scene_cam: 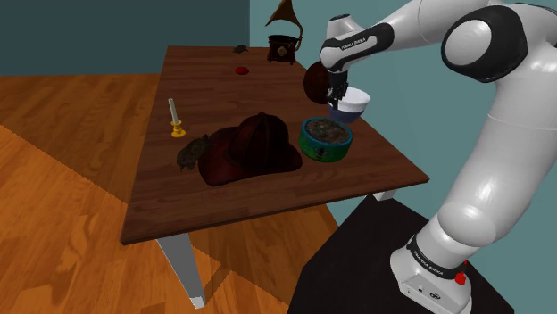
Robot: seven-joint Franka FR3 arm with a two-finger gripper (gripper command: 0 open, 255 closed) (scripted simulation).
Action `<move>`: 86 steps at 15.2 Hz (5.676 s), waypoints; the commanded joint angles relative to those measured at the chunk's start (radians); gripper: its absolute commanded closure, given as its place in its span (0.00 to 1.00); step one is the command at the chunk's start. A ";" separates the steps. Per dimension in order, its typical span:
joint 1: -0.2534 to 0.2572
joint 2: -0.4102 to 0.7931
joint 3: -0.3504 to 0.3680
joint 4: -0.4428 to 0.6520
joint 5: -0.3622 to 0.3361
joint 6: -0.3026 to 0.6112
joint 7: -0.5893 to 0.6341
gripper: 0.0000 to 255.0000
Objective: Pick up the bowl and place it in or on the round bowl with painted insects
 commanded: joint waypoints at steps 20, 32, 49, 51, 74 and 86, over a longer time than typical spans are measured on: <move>0.006 -0.048 0.001 0.217 0.010 -0.259 -0.054 1.00; 0.046 -0.120 0.024 0.250 -0.001 -0.374 -0.017 1.00; 0.232 -0.409 0.221 -0.013 0.017 -0.489 0.348 1.00; 0.246 -0.422 0.239 -0.034 0.025 -0.488 0.380 1.00; 0.244 -0.423 0.234 -0.275 0.020 -0.252 0.424 1.00; 0.252 -0.415 0.246 -0.168 0.027 -0.352 0.421 0.00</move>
